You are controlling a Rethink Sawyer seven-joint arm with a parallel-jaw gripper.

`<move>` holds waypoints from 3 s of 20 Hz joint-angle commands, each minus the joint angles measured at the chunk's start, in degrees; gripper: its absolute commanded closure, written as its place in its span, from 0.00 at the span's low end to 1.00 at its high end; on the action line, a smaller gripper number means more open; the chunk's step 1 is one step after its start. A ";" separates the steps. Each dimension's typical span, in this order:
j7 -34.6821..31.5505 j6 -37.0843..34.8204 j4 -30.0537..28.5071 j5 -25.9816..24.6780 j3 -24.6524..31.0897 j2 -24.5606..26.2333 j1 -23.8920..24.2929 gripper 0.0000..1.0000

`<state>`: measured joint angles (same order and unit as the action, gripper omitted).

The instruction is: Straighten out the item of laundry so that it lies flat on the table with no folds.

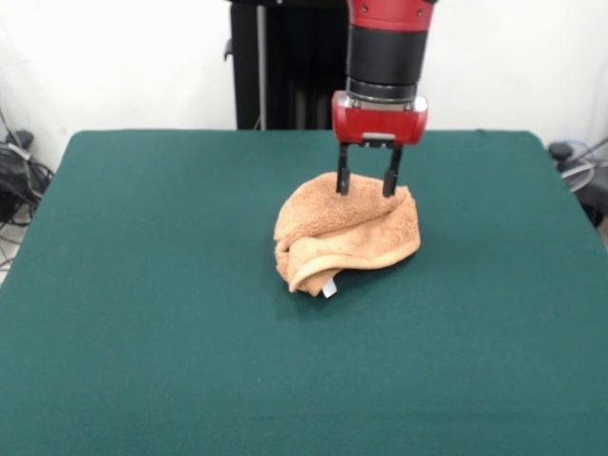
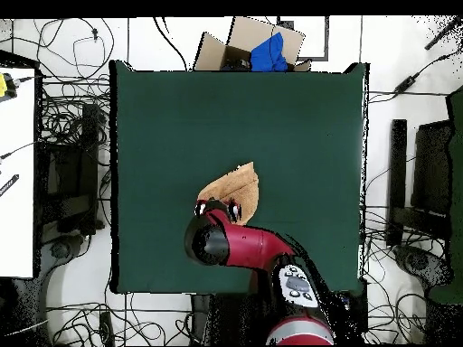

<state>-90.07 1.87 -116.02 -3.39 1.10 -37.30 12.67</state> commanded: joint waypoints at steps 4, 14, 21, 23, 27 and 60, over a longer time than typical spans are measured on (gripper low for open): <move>-10.46 1.75 0.94 -0.07 4.59 4.06 -0.73 0.00; -11.08 2.06 1.11 0.49 5.67 4.76 -0.98 0.00; -11.65 1.07 0.79 1.35 6.46 3.97 -1.18 0.00; -11.80 0.68 0.89 1.69 6.72 3.81 -1.28 0.00; -12.42 0.12 1.10 2.67 6.80 3.62 -2.16 0.00; -9.88 4.42 5.58 2.87 3.81 9.80 -3.70 0.00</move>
<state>-90.11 2.70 -114.57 0.27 1.48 -30.77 8.19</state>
